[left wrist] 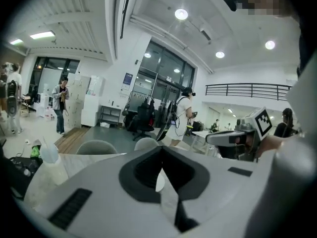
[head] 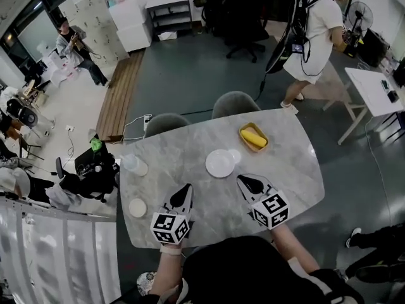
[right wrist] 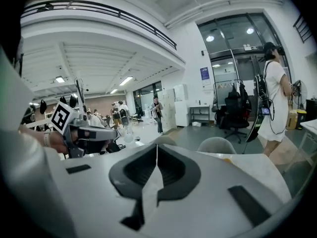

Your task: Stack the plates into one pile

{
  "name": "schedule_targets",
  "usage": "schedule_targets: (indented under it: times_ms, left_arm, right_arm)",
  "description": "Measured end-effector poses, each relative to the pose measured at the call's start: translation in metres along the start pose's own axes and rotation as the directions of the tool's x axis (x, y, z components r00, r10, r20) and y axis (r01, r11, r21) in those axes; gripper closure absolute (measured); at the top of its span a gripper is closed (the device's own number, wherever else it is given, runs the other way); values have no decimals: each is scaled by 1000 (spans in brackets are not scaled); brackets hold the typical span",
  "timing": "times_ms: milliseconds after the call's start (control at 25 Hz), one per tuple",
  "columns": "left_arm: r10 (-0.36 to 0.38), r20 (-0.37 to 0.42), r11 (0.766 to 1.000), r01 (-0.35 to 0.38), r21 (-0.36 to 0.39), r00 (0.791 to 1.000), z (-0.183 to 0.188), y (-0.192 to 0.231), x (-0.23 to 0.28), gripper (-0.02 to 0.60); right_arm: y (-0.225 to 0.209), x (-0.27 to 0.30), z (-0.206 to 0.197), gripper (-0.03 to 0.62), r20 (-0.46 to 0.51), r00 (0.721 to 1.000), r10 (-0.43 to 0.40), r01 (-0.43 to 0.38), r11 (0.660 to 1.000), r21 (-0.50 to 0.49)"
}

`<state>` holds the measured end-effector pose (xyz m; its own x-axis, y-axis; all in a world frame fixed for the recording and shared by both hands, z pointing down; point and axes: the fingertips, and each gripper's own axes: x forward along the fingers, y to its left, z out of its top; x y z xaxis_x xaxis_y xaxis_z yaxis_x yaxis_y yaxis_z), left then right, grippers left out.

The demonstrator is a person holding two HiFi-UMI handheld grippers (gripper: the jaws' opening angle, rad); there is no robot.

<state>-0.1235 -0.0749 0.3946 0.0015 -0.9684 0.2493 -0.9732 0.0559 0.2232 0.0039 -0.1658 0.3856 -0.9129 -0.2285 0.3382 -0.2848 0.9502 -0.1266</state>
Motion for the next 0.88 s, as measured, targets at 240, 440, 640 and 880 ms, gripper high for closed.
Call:
schedule_targets:
  times_ms: [240,440,640,880]
  left_arm:
    - [-35,20,999,35,13,999,12,-6,-12,572]
    - [-44,23,999,43,27,999,17,-4,-17,574]
    - [-98,57,993,94,70,994,28,-22,-24,574]
    - [-57,54,981,45,188,997,26,-22,-25,574]
  right_arm:
    - [6,-10,15,576,40,999,15,-12,996,-87]
    - [16,-11,22,576,47,999,15,-8,988,-154]
    - [25,-18,29,576,63,998,26,-15,986,-168]
    - [30,-14,27,576,65,997,33,-23,988,-152]
